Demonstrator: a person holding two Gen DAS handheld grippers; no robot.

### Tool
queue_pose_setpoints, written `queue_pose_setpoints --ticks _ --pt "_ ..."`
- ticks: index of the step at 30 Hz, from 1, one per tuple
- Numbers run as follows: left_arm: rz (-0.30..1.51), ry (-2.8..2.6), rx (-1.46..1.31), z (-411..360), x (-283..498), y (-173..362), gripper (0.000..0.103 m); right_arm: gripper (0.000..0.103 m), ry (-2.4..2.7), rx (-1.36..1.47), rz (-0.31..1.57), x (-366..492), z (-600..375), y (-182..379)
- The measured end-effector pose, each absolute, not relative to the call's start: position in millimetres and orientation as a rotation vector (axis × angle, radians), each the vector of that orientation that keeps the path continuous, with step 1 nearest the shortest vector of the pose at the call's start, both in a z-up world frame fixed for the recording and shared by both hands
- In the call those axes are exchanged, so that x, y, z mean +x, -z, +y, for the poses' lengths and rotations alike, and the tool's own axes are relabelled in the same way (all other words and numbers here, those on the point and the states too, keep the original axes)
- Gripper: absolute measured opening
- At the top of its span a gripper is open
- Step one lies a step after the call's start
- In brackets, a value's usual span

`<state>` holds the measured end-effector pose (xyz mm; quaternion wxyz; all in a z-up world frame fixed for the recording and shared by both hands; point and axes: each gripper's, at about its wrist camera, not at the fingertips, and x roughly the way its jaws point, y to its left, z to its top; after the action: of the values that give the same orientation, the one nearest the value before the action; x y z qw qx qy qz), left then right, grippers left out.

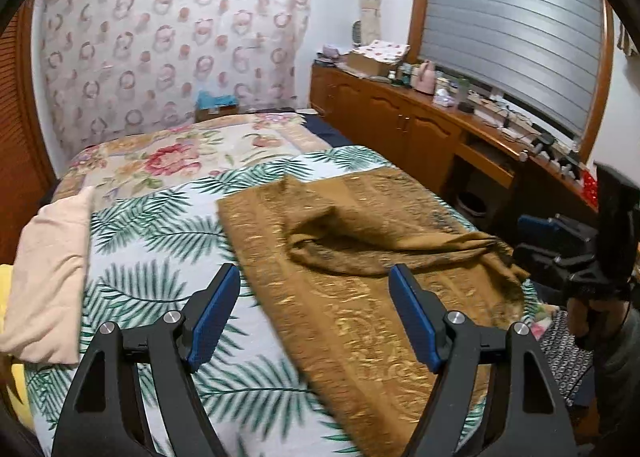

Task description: Fold small clothes

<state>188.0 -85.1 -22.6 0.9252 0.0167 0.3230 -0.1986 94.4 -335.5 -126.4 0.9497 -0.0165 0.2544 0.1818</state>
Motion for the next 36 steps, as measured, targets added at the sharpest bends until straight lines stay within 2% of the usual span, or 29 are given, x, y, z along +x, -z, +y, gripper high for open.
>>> queue_pose_setpoints --ticks 17,25,35,36 --pt "0.693 0.323 0.002 -23 207 53 0.077 0.077 -0.513 -0.202 0.572 204 -251 108" --pt "0.719 0.33 0.008 -19 218 69 0.077 0.077 -0.552 -0.314 0.68 262 -212 130" --pt "0.768 0.345 -0.015 -16 230 89 0.077 0.077 -0.557 -0.406 0.725 287 -186 145" --pt "0.772 0.348 -0.015 -17 230 90 0.077 0.073 -0.557 -0.424 0.722 288 -186 146"
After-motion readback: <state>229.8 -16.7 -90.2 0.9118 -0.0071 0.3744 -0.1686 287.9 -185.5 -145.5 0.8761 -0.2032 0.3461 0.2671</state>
